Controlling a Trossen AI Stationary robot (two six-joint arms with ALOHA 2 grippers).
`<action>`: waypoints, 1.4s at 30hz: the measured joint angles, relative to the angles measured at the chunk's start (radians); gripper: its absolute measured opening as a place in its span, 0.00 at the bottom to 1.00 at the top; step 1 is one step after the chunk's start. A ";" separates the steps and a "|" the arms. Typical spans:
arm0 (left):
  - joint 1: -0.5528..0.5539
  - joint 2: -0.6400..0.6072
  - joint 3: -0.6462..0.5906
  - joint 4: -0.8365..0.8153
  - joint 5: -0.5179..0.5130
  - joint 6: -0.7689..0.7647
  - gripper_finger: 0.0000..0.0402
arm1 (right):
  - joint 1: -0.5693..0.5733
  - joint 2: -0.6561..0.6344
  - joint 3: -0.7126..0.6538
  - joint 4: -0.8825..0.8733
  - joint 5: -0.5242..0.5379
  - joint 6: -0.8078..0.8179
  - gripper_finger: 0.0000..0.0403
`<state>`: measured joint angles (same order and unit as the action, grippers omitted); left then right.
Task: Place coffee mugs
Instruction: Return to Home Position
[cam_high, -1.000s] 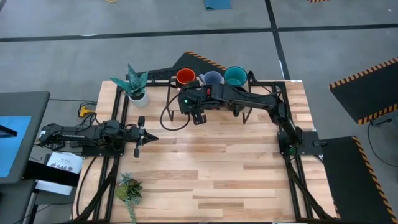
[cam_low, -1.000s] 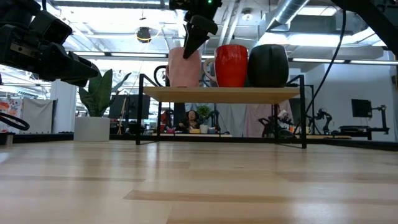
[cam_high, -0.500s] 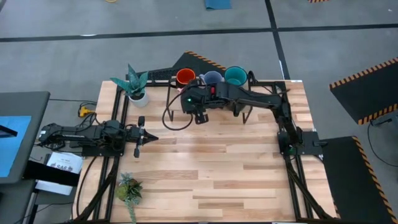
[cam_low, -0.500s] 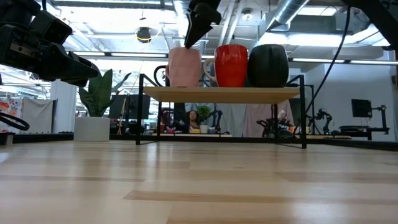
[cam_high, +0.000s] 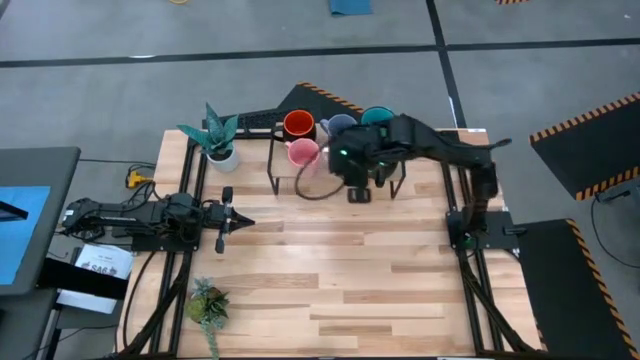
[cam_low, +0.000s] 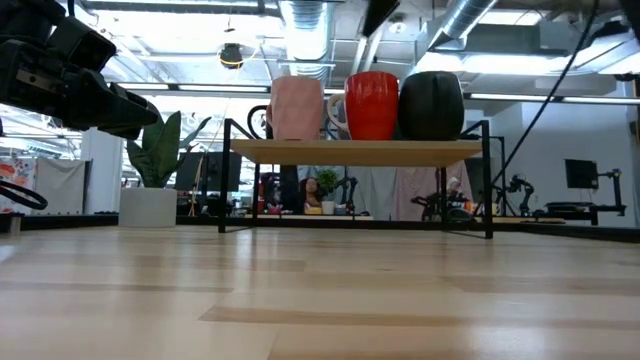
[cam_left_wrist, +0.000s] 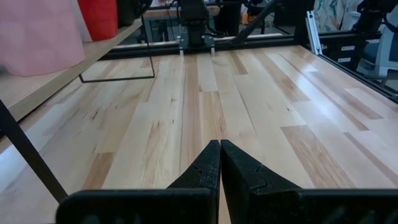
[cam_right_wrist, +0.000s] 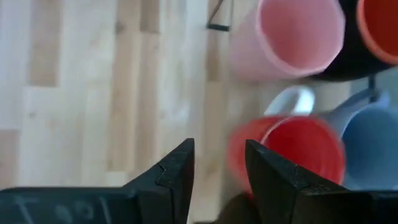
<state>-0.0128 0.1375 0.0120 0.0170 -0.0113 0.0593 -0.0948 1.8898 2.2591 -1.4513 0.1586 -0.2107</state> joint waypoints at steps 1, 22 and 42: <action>0.000 0.000 0.000 0.000 0.000 0.000 0.00 | 0.011 -0.026 -0.026 -0.002 -0.004 0.020 0.41; 0.000 0.000 0.000 0.000 0.000 0.000 0.00 | 0.231 -0.947 -1.263 0.619 -0.053 0.430 0.05; 0.000 0.000 0.000 0.000 0.000 0.000 0.00 | 0.086 -1.155 -1.921 1.575 -0.253 0.349 0.04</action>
<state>-0.0128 0.1375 0.0120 0.0170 -0.0116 0.0593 -0.0089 0.7344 0.3385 0.1237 -0.0945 0.1382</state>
